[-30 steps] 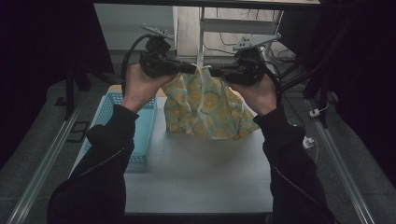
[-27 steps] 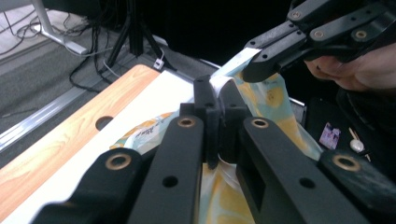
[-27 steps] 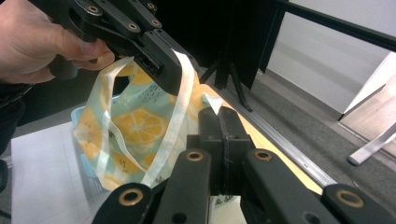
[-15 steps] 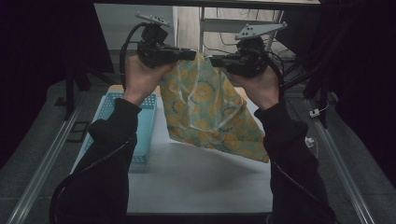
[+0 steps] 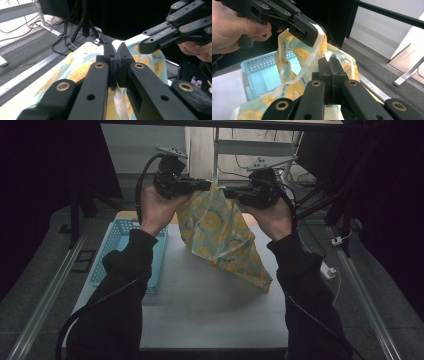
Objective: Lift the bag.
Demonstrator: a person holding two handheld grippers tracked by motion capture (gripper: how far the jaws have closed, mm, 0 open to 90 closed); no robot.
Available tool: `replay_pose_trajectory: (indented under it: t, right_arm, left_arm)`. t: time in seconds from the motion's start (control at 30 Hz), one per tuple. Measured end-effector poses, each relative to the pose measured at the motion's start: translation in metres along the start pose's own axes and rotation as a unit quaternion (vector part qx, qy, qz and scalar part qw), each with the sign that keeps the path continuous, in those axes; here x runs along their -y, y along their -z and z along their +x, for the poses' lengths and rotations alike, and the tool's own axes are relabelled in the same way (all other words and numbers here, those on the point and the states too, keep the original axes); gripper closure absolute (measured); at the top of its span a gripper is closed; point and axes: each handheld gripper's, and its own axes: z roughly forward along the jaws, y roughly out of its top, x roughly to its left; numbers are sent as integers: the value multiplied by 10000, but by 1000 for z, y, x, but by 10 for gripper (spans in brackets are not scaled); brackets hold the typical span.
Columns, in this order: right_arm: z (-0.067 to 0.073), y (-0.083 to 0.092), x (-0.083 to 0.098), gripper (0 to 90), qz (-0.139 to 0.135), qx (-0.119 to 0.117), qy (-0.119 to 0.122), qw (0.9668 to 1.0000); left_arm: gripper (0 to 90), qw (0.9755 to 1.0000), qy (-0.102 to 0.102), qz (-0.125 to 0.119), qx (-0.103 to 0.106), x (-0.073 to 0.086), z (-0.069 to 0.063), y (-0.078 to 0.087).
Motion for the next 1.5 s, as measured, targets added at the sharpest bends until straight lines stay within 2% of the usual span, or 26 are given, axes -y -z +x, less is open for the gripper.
replay_pose_trajectory:
  t: [0.23,0.47,0.8,1.0,1.27,1.5]
  right_arm:
    - [-2,-9,12,900,114,-32,-77,9999]
    - [-6,-26,33,900,291,-151,-232,9992]
    - [-9,-49,57,895,536,-257,-370,9975]
    - [-11,-58,69,891,660,-288,-443,9964]
    - [-13,-60,75,859,662,-296,-516,9960]
    - [-12,-54,72,797,573,-268,-530,9966]
  left_arm:
    - [881,9998,-39,187,31,12,3,-15]
    - [871,9991,-8,424,63,29,10,-30]
    - [847,9972,61,743,75,56,22,-48]
    - [827,9962,165,842,126,68,26,-56]
    - [796,9957,205,878,194,75,28,-62]
    - [690,9956,203,901,146,76,26,-60]
